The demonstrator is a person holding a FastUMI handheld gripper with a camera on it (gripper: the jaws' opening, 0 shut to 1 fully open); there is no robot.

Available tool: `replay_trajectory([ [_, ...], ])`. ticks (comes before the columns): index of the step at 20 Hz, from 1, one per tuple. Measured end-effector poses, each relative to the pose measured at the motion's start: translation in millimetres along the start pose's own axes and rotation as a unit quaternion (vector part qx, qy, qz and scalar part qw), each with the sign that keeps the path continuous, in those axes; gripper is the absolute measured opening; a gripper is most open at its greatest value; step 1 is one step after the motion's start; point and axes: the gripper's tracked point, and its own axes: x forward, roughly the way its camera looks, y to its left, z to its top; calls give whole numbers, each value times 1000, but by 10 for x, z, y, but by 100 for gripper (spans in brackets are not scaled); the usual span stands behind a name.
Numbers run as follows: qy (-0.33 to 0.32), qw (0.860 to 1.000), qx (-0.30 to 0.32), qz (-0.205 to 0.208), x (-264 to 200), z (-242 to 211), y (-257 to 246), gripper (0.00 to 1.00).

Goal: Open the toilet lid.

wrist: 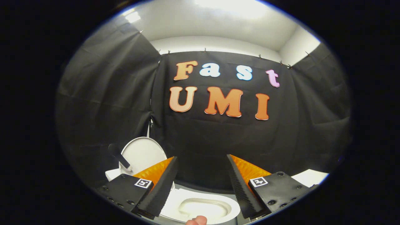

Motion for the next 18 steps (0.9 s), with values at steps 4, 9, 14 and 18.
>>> replay_trajectory([
  [4, 6, 1000, 0, -22, -332, -175, -453, 98],
  [9, 18, 999, -14, -40, -647, -523, -719, 98],
  [14, 30, 998, -34, -40, -815, -701, -712, 98],
  [18, 28, 998, -19, -53, -850, -748, -748, 98],
])
